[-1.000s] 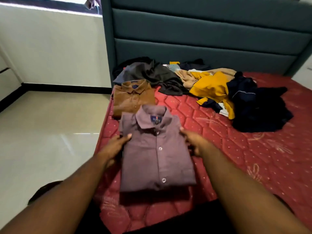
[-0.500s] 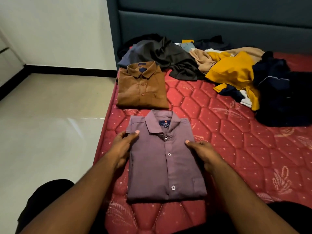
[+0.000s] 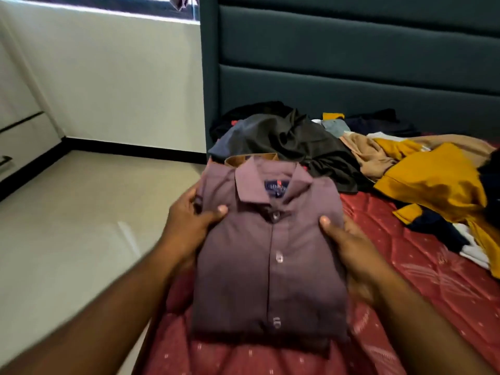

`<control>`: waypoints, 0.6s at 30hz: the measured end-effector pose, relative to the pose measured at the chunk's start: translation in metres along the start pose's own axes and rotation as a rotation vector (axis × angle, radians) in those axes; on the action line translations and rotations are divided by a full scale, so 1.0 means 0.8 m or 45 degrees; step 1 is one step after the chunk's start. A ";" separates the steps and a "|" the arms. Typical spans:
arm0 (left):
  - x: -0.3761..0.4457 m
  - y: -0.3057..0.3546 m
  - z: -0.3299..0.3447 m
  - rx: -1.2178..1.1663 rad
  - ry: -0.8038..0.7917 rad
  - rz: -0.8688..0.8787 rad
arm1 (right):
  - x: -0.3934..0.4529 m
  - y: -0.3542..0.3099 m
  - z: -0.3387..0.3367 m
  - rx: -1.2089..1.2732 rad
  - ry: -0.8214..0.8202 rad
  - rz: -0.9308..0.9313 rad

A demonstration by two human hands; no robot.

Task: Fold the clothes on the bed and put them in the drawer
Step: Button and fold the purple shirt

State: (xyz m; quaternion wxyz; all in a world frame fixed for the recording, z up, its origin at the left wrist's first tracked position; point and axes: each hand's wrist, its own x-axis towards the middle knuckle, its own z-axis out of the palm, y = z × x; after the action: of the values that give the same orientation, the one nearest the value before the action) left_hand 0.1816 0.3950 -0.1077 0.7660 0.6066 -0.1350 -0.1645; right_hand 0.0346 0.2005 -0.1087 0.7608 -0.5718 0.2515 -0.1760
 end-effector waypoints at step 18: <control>0.162 -0.110 -0.041 0.221 -0.059 -0.304 | 0.166 0.097 0.006 -0.016 0.144 0.131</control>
State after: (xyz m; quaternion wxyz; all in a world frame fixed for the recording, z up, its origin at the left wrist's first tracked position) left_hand 0.3053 0.3514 -0.2002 0.6823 0.6784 -0.0934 -0.2560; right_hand 0.1437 0.1527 -0.2059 0.7498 -0.5520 0.3242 -0.1671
